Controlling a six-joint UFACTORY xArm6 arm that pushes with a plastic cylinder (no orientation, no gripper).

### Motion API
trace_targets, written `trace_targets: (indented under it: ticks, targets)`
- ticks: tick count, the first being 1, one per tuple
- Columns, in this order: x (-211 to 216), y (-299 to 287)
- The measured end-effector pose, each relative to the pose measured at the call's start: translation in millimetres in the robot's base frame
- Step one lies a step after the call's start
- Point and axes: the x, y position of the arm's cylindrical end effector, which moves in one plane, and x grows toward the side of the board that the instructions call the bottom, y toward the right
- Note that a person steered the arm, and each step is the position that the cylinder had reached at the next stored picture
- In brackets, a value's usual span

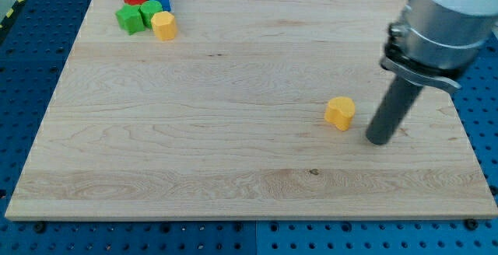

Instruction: Place the yellow heart to the bottom right side of the yellow hexagon

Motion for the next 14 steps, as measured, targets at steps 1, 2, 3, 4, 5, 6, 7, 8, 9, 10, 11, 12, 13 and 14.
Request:
trace_targets:
  ticks: [1, 2, 3, 4, 5, 6, 7, 8, 9, 10, 11, 12, 13, 14]
  targets:
    - [-26.2, -40.6]
    - [-60.9, -79.2]
    - [-95.0, -113.1]
    - [-113.5, -129.4]
    - [-109.7, -118.0]
    - [-120.1, -97.0]
    - [-145.7, -97.1]
    - [-164.7, -121.4]
    - [-182.9, -149.3]
    - [-203.2, -179.4]
    - [-220.8, -207.2]
    - [-223.0, -214.2]
    - [-215.4, -172.6]
    - [-202.9, -179.5]
